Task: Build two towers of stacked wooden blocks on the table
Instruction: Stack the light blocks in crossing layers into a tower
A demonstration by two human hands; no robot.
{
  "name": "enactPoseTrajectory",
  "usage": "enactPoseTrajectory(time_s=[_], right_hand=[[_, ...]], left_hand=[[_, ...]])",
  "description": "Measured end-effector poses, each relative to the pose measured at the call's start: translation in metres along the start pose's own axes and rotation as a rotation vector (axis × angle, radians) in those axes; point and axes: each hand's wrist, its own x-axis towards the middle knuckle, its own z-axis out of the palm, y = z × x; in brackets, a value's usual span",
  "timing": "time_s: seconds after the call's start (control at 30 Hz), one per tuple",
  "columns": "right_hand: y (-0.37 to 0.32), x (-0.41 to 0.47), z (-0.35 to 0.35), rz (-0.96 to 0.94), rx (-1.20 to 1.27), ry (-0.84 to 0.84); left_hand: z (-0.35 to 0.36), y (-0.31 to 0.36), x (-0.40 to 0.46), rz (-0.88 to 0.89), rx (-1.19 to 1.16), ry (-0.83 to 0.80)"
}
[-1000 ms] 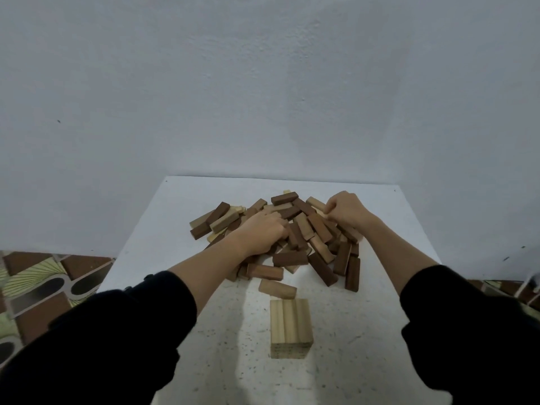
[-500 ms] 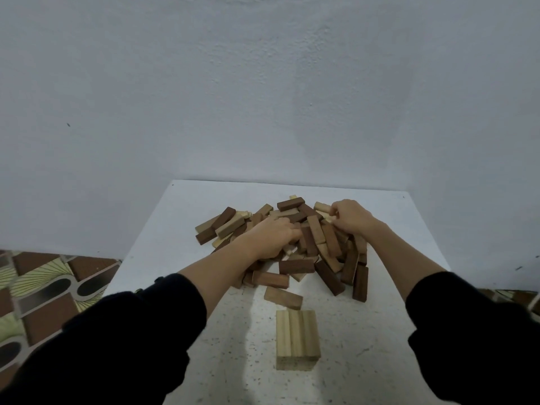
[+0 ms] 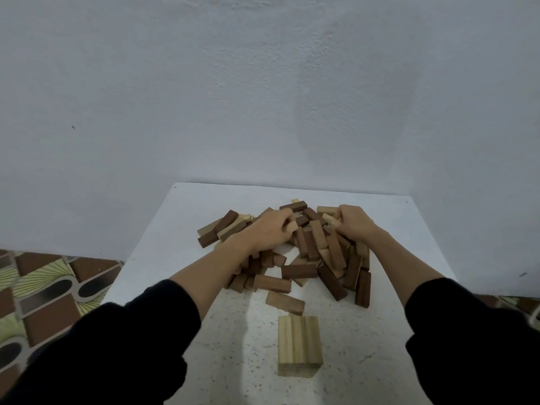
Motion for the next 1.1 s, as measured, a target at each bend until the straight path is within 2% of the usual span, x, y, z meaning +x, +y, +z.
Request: enactPoseTrajectory(time_s=[0.07, 0.17, 0.23, 0.37, 0.47, 0.73, 0.9, 1.03, 1.1], right_hand=[[-0.004, -0.002, -0.003, -0.004, 0.04, 0.062], [-0.019, -0.016, -0.017, -0.016, 0.33, 0.135], [-0.033, -0.031, -0.027, -0.071, 0.536, 0.101], [-0.06, -0.063, -0.042, -0.206, 0.723, -0.026], [-0.073, -0.079, -0.047, -0.244, 0.765, -0.015], [-0.112, -0.12, -0.049, -0.284, 0.512, 0.018], [-0.15, -0.149, -0.032, -0.242, 0.524, 0.183], [-0.185, -0.187, -0.006, -0.265, 0.772, 0.008], [-0.198, -0.204, 0.017, -0.251, 0.805, -0.073]], left_hand=[[0.003, 0.002, 0.002, -0.046, -0.079, 0.062], [0.006, 0.011, 0.002, -0.125, -0.335, 0.19], [0.003, 0.019, 0.002, -0.172, -0.563, 0.288], [-0.009, 0.04, -0.009, -0.204, -1.01, 0.391], [-0.016, 0.054, -0.027, -0.186, -1.165, 0.423], [-0.026, 0.048, -0.078, -0.195, -1.126, 0.5], [-0.026, 0.021, -0.124, -0.189, -1.065, 0.509], [-0.014, -0.003, -0.167, -0.156, -0.857, 0.438], [-0.005, -0.013, -0.187, -0.191, -0.737, 0.403]])
